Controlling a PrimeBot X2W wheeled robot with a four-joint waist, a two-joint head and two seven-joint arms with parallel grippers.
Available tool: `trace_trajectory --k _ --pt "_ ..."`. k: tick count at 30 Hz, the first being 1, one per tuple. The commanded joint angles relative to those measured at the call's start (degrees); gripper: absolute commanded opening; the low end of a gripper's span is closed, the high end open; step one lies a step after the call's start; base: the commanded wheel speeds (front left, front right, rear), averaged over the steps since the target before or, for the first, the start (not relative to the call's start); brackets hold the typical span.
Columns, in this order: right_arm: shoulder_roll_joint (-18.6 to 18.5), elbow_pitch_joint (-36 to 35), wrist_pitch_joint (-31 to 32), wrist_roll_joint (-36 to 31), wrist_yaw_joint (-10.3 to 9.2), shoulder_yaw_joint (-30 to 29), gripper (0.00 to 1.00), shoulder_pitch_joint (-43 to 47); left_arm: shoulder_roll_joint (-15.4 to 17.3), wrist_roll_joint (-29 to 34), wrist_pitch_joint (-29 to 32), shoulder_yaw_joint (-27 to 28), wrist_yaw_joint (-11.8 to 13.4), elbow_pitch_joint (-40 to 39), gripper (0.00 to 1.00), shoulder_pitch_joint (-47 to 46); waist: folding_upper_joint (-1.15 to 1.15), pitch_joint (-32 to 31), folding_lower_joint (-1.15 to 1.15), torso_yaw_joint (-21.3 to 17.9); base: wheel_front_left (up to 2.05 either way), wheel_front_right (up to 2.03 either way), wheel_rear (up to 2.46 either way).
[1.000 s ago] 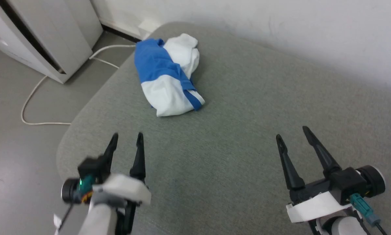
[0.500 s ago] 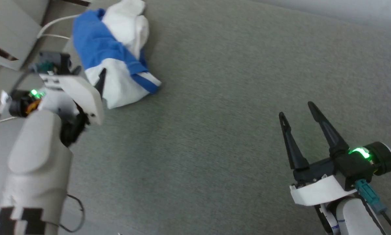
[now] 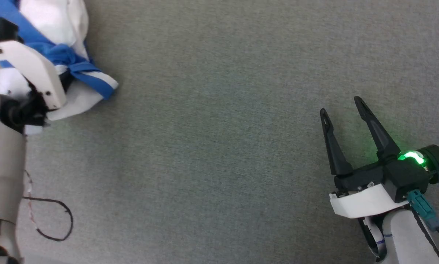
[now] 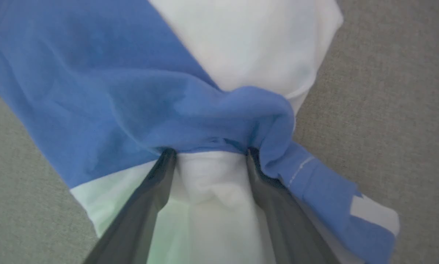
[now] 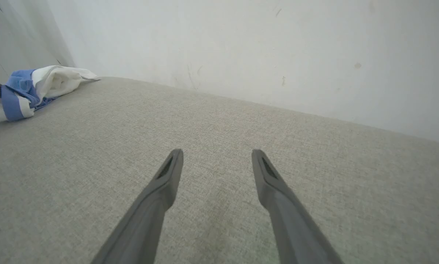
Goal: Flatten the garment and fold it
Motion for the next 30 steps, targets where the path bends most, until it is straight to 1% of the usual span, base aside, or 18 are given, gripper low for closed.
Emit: trace_trajectory --k 1,2,4,5,10,14,17,20,22,26,30 --pt "0.14 -0.13 -0.27 -0.25 -0.12 -0.05 1.0 -0.8 -0.63 -0.8 1.48 -1.04 -0.38 1.28 0.45 0.82 -0.01 2.41 0.0 -2.46 0.0 0.0 0.0" --pt "0.2 -0.05 -0.27 -0.29 -0.12 -0.16 1.0 -0.84 -0.52 -2.28 2.91 -1.59 -0.38 1.5 0.0 1.19 -0.01 2.37 0.0 -2.56 0.0 0.0 0.0" --pt "0.35 0.18 -0.27 -0.32 -0.12 -0.39 1.0 -0.82 0.12 -4.66 4.79 -2.57 -0.39 1.42 0.0 1.97 -0.01 1.97 0.0 -2.67 0.0 0.0 0.0" --pt "0.42 0.36 -0.27 -0.31 -0.12 -0.55 1.0 -0.81 0.7 -5.35 4.5 -2.6 -0.39 1.38 0.0 2.22 -0.01 1.64 0.0 -2.66 0.0 0.0 0.0" --pt "0.78 1.4 -0.27 -0.1 -0.12 -0.75 1.0 -0.75 2.98 -6.56 -0.73 -2.03 -0.39 1.47 0.0 2.53 -0.01 -1.6 0.0 -2.4 0.0 0.0 0.0" --pt "1.06 2.28 -0.27 0.48 -0.12 -0.81 1.0 -0.25 3.77 -8.58 -8.46 -0.31 -0.39 -0.94 0.0 1.83 -0.01 -5.58 0.0 -2.41 0.0 0.0 0.0" --pt "1.24 3.1 -0.27 1.11 -0.12 -1.27 1.0 0.47 3.95 -9.98 -16.84 1.21 -0.39 -4.49 0.0 0.99 -0.01 -9.25 0.0 -2.59 0.0 0.0 0.0" --pt "1.37 3.66 -0.27 1.68 -0.12 -1.77 1.0 1.53 4.77 -9.16 -23.82 1.2 -0.39 -8.24 0.0 0.25 -0.01 -12.71 0.0 -3.04 0.0 0.0 0.0" --pt "1.42 4.01 -0.27 2.13 -0.12 -2.17 1.0 2.2 4.95 -8.81 -26.84 0.54 -0.39 -10.89 0.0 -0.08 -0.01 -14.82 0.0 -3.55 0.0 0.0 0.0" --pt "1.44 4.24 -0.27 4.02 -0.12 -2.96 1.0 3.1 4.91 -8.1 -30.85 -1.11 -0.39 -16.75 0.0 -0.77 -0.01 -18.46 0.0 -5.2 0.0 0.0 0.0" --pt "1.45 4.31 -0.27 5.22 -0.12 -3.89 1.0 3.75 3.27 -6.87 -33.54 -3.56 -0.39 -22.18 0.0 -1.85 -0.01 -21.47 0.0 -7.44 0.0 0.0 0.0"
